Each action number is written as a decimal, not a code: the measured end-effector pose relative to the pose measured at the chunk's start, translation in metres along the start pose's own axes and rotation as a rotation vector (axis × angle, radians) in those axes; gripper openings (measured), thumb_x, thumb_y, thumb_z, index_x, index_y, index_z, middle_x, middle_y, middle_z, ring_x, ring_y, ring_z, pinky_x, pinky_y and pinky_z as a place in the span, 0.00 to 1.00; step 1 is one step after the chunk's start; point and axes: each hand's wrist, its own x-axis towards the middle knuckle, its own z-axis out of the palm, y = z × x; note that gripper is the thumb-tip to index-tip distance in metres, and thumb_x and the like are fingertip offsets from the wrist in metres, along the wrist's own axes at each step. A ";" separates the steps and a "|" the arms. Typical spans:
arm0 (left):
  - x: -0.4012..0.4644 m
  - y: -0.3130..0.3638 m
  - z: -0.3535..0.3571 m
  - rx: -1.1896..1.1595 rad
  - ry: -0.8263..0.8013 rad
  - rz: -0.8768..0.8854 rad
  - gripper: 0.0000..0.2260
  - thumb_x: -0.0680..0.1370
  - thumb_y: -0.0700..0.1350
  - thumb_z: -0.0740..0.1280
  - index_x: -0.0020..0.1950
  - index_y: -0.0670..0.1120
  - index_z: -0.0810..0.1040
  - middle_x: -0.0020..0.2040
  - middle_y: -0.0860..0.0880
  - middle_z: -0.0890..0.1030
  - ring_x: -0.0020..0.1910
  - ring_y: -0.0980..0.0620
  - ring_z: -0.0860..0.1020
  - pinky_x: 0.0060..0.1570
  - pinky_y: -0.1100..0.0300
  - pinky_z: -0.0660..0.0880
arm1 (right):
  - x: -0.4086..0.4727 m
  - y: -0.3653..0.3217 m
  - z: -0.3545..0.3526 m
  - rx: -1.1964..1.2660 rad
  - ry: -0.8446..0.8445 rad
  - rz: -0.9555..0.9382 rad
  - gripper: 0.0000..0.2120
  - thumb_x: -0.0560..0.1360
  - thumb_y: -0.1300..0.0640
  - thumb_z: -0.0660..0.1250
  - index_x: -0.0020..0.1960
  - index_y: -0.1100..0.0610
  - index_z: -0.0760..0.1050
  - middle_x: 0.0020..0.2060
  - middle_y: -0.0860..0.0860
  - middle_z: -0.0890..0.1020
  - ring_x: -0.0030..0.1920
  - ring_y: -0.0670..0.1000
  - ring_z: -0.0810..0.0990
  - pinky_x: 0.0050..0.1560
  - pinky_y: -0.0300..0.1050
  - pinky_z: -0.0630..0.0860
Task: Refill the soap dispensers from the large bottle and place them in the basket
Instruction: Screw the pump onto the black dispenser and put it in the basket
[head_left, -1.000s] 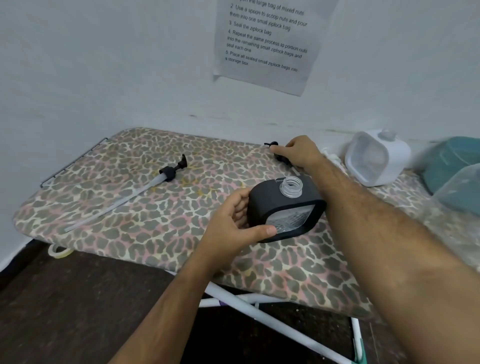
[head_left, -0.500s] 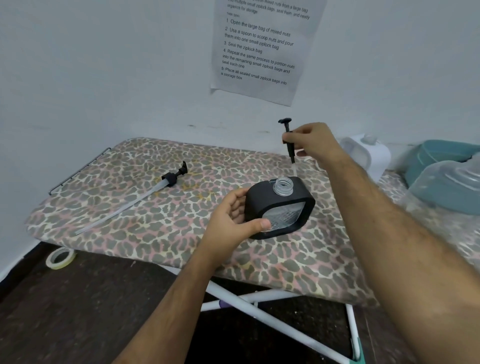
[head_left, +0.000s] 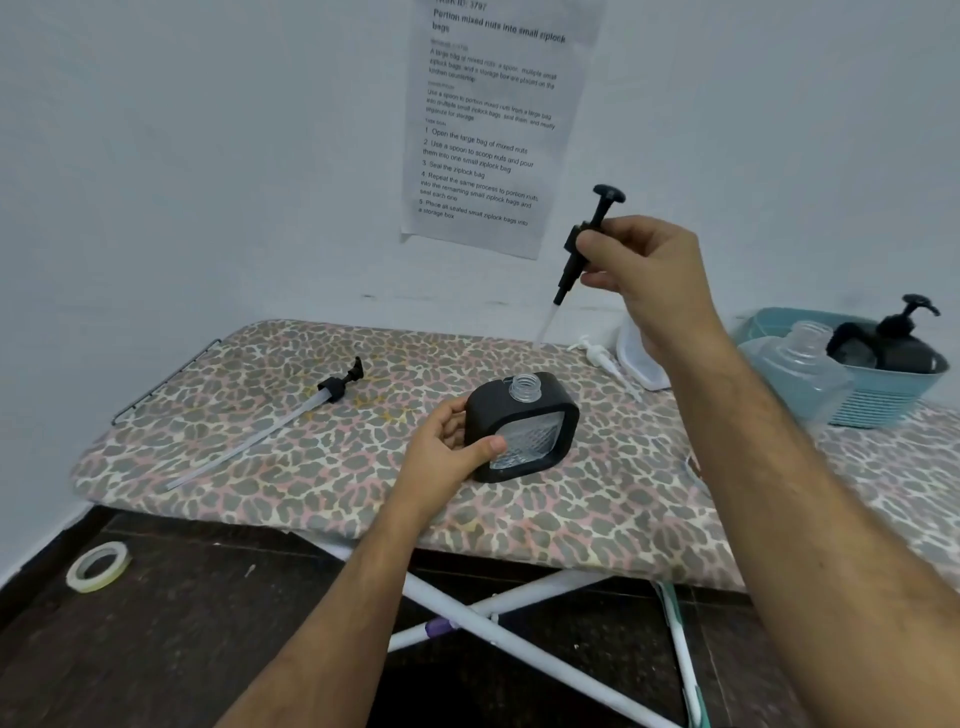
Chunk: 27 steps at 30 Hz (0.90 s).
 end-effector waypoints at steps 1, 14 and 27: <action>0.000 -0.001 0.000 0.006 0.003 0.000 0.24 0.64 0.49 0.76 0.58 0.54 0.75 0.56 0.51 0.81 0.55 0.57 0.81 0.54 0.58 0.79 | -0.005 -0.001 0.000 0.004 -0.005 0.003 0.02 0.74 0.62 0.72 0.46 0.57 0.82 0.39 0.50 0.86 0.43 0.50 0.85 0.45 0.44 0.81; 0.004 -0.007 0.003 0.030 0.034 0.006 0.20 0.69 0.42 0.78 0.57 0.55 0.76 0.56 0.49 0.82 0.56 0.53 0.81 0.56 0.54 0.79 | -0.047 0.024 0.018 -0.095 -0.073 0.096 0.05 0.73 0.64 0.73 0.48 0.57 0.83 0.41 0.50 0.86 0.42 0.44 0.83 0.48 0.39 0.79; 0.001 -0.003 0.004 0.038 0.044 0.020 0.18 0.70 0.43 0.77 0.54 0.57 0.76 0.54 0.51 0.82 0.52 0.58 0.82 0.46 0.65 0.78 | -0.069 0.054 0.025 -0.330 -0.162 0.173 0.08 0.71 0.58 0.75 0.50 0.56 0.83 0.44 0.48 0.86 0.47 0.47 0.84 0.55 0.48 0.80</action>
